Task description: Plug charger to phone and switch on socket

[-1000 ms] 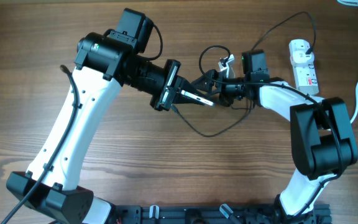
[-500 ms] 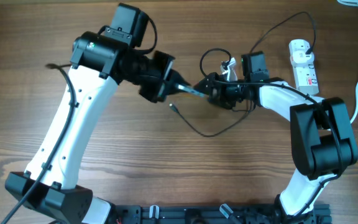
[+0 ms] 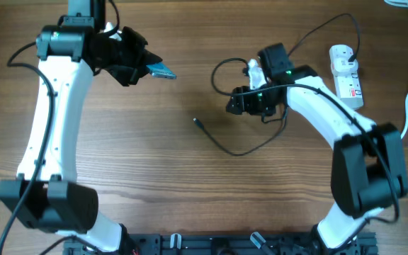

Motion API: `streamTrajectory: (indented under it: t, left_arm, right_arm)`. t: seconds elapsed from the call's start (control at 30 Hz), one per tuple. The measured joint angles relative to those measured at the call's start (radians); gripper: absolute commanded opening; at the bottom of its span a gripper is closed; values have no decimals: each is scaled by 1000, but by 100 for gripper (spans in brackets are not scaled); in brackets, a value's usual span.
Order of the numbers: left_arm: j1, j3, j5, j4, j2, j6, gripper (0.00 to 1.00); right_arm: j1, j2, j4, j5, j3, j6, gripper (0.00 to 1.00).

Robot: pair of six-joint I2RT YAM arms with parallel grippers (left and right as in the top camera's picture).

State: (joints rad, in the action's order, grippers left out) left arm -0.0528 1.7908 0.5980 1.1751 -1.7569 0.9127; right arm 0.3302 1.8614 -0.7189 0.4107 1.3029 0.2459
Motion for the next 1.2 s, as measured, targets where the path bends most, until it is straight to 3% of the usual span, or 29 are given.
streamTrajectory:
  t: [0.1,0.2,0.27,0.4,0.57,0.7,0.87,1.0,1.2]
  left_arm:
    - [34,0,136,22,-83,-65,4]
    - [35,0,251,25,-178,-90,4]
    - [35,0,299,25,-220,-94,4]
    - [35,0,343,-27,-287,-128,4]
    - [35,0,256,-92,-291,-244,4]
    - [35,0,65,-109,-291,-348,4]
    - [35,0,0,-107,-292,-434,4]
    - [35,0,-50,-133,-292,-464,4]
    - [35,0,-60,-145,-292,-467,4]
  right_arm:
    - [58,-111,3,-63,41,-55,77]
    - [57,-221,13,-79,47,-76,52]
    - [57,-264,-20,-71,51,-124,43]
    - [63,-275,-139,-40,51,-266,49]
    - [197,-271,-74,-148,-30,-402,49]
    - [280,-175,12,-210,-44,-448,44]
    - [300,-14,30,-230,-46,-461,43]
    - [309,74,115,-232,-50,-469,29]
    - [352,85,192,-232,-51,-476,25]
